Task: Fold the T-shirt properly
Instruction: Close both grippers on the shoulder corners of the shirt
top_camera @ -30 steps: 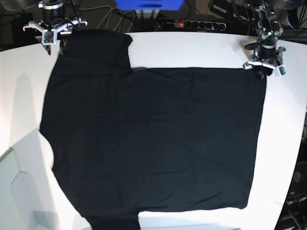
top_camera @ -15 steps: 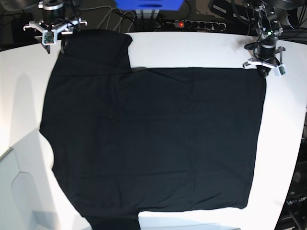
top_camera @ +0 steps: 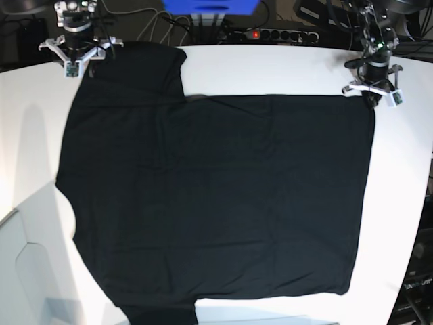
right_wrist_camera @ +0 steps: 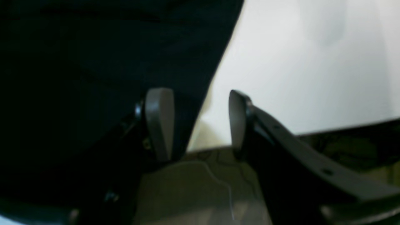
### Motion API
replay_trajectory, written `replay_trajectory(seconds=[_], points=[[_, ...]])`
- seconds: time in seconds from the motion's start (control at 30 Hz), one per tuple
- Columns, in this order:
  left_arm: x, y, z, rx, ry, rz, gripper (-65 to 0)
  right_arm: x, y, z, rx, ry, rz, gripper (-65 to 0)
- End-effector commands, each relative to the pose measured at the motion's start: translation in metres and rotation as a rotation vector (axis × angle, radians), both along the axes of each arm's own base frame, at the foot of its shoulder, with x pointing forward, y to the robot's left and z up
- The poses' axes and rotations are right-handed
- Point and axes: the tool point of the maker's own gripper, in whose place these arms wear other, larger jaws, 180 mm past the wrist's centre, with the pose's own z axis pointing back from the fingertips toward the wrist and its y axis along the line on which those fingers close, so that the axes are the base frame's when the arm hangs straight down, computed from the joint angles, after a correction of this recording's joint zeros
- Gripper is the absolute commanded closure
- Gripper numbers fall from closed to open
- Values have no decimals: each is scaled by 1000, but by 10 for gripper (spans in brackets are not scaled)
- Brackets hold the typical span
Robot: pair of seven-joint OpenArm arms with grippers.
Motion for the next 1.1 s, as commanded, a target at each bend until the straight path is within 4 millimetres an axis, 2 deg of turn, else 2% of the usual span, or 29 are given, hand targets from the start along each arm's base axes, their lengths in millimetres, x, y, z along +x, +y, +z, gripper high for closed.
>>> replay_trajectory(seconds=[0.0, 0.2, 0.47, 0.57, 0.7, 0.87, 1.07], points=[[-3, 3, 2, 12, 12, -6, 0, 0, -1, 2, -7, -13, 9, -300], [-5, 4, 0, 11, 18, 0, 0, -6, -2, -9, -1, 16, -1, -313], [-4, 5, 0, 12, 17, 1, 0, -12, 20, -24, 53, 49, 11, -305], [-5, 5, 0, 12, 18, 1, 0, -16, 28, -30, 70, 68, 27, -259], [-5, 4, 0, 13, 18, 0, 0, -17, 28, -30, 71, 71, 28, -178], [-9, 4, 0, 15, 24, -3, 0, -16, 36, -29, 104, 77, 103, 0], [-10, 4, 0, 15, 26, -3, 0, -9, 23, -18, 82, 45, 101, 0]])
